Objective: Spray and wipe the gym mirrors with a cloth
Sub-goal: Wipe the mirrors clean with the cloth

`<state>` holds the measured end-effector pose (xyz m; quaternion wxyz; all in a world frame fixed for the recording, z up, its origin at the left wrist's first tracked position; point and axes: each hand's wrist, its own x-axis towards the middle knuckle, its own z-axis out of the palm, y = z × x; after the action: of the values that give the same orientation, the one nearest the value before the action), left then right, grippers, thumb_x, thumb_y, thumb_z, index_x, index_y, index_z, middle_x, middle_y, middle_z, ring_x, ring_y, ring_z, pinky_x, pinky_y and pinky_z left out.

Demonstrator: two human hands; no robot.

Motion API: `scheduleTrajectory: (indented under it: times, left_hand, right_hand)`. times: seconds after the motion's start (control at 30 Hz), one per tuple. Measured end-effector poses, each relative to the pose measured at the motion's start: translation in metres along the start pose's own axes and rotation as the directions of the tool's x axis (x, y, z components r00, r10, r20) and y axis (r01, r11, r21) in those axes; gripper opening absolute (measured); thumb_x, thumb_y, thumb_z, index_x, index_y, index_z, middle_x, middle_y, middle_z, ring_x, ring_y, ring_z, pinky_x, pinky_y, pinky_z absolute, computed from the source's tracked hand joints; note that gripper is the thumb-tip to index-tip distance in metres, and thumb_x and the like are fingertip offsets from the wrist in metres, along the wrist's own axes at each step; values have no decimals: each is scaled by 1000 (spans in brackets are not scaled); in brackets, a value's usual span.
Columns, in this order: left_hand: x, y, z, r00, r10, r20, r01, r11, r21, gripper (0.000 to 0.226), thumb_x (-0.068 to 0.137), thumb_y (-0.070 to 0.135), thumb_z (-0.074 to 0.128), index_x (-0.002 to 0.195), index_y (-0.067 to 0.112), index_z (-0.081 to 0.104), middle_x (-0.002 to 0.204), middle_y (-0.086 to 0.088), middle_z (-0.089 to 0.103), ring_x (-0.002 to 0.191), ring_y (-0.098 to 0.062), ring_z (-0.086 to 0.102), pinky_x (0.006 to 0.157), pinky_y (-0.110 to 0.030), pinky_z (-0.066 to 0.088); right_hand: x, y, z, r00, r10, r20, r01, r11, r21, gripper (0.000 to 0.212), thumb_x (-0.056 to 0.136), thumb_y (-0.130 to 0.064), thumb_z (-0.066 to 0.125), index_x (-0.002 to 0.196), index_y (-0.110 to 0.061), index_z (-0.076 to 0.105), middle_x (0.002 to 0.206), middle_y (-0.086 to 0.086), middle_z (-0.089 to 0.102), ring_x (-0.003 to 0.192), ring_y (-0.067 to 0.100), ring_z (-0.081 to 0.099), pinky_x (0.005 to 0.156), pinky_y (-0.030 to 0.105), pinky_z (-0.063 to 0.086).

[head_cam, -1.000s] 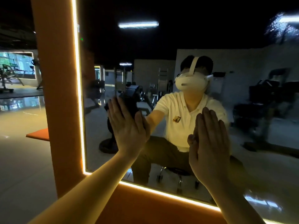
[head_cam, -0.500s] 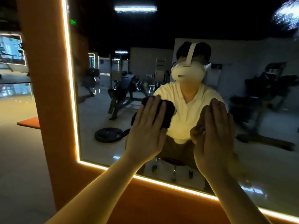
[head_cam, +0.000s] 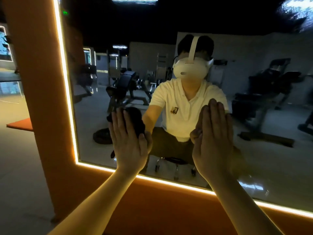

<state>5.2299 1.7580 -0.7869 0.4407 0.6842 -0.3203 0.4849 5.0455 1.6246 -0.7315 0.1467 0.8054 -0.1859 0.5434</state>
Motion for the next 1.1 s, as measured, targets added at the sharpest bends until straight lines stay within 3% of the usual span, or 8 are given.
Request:
scheduleTrajectory:
  times: [0.13,0.23,0.33,0.4,0.53,0.8,0.9,1.1]
  left_hand:
    - [-31,62,18,960,216,178,-197,973,-117,71,105,41,29,163,1,17,174,-20,8,161,-37,10,129,-57,12]
    - [-54,89,24,789,525,320,-479,851,-215,72,100,37,34,165,8,20,175,-11,5,162,-31,8,131,-52,11]
    - [-50,76,22,657,648,386,-668,737,-101,79,99,36,47,166,13,13,175,-8,-1,163,-26,2,132,-44,-1]
    - [-43,56,16,665,633,396,-676,736,-40,80,100,37,48,167,13,11,176,-10,1,163,-26,3,132,-44,-1]
    - [-34,-3,-5,764,540,353,-573,819,-11,71,103,34,46,164,5,24,174,-17,12,162,-32,12,132,-49,7]
    - [-30,-136,-71,887,253,386,-337,926,168,82,102,45,48,162,-3,19,172,-25,11,160,-42,12,125,-65,22]
    - [-32,-154,-83,887,199,416,-300,935,191,84,102,45,45,163,-5,15,173,-24,7,160,-42,10,123,-67,24]
    - [-52,-98,-40,766,457,451,-559,821,117,78,110,49,43,164,0,14,172,-24,15,160,-39,16,130,-55,16]
  right_hand:
    - [-3,10,-6,998,-43,42,42,999,34,65,98,-12,44,160,-2,28,171,14,15,160,27,7,129,49,11]
    - [-8,13,-10,996,-71,53,69,997,41,60,101,-15,34,159,-2,30,170,15,18,159,29,10,127,55,19]
    - [-11,14,-11,994,-90,66,87,995,47,59,102,-18,28,159,-2,32,170,16,19,159,31,13,125,58,22]
    - [-13,13,-10,994,-91,64,87,995,56,60,101,-16,30,159,-2,33,170,16,19,159,31,12,125,58,22]
    - [-16,5,-6,996,-81,42,79,995,62,64,95,-9,43,158,-2,34,170,18,18,159,33,11,125,59,20]
    - [-15,-11,3,1000,-3,9,2,998,69,66,95,-12,46,158,0,32,169,21,18,158,37,12,125,59,16]
    - [-16,-13,5,1000,10,5,-10,998,69,65,96,-13,44,159,-1,32,169,21,18,158,37,12,125,59,17]
    - [-17,-6,1,999,-21,50,19,999,43,68,95,-13,47,160,-3,29,170,19,15,159,34,9,125,58,18]
